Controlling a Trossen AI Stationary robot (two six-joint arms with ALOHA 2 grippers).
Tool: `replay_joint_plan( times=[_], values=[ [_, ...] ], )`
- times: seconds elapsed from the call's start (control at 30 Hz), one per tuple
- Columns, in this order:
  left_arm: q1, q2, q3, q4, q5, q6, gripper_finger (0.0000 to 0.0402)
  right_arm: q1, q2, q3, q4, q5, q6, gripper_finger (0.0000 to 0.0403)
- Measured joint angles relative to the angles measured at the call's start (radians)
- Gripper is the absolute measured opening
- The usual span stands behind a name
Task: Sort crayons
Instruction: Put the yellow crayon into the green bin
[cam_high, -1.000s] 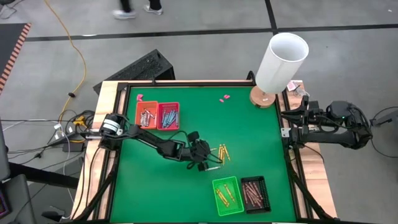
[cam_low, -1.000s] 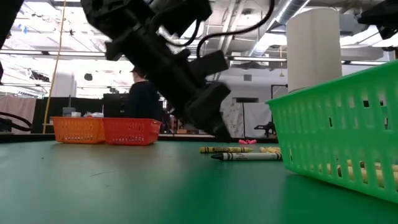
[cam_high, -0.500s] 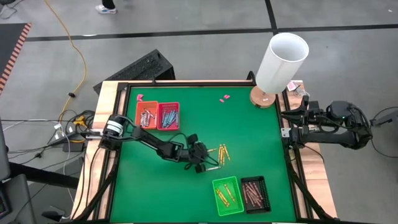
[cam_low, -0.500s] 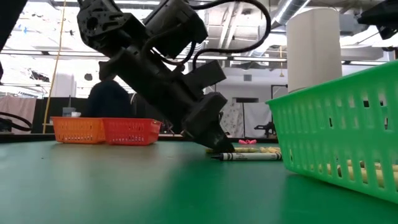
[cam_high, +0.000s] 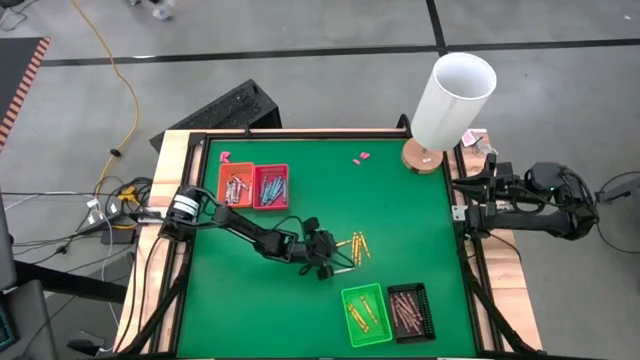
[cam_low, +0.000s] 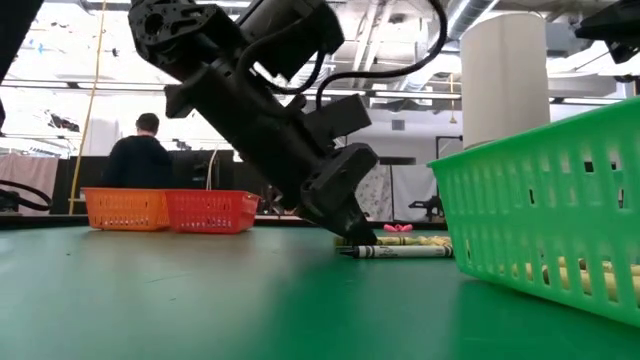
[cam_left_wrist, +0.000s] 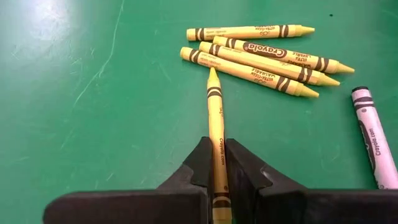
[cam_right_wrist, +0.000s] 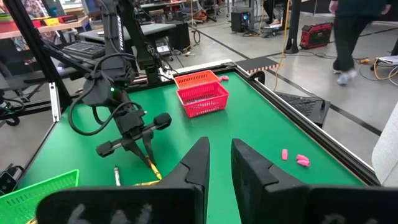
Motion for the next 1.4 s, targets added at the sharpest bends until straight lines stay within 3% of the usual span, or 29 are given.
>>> replay_joint_plan(
  times=[0.67, 1.07, 1.17, 1.3, 1.4],
  values=[
    [-0.013, 0.003, 0.277, -0.240, -0.060, 0.140, 0.0011, 0.000, 0.000, 0.000, 0.000, 0.000, 0.000, 0.0068],
    [-0.104, 0.002, 0.453, -0.228, -0.017, 0.392, 0.0011, 0.000, 0.000, 0.000, 0.000, 0.000, 0.000, 0.0068],
    [-0.122, 0.000, 0.467, -0.181, 0.069, 0.465, 0.0012, 0.000, 0.000, 0.000, 0.000, 0.000, -0.001, 0.0068],
    [-0.137, 0.000, 0.466, -0.135, 0.282, 0.580, 0.0012, 0.000, 0.000, 0.000, 0.000, 0.000, 0.000, 0.0068],
    [-0.144, 0.000, 0.466, -0.128, 0.373, 0.617, 0.0013, 0.000, 0.000, 0.000, 0.000, 0.000, -0.001, 0.0068]
  ],
)
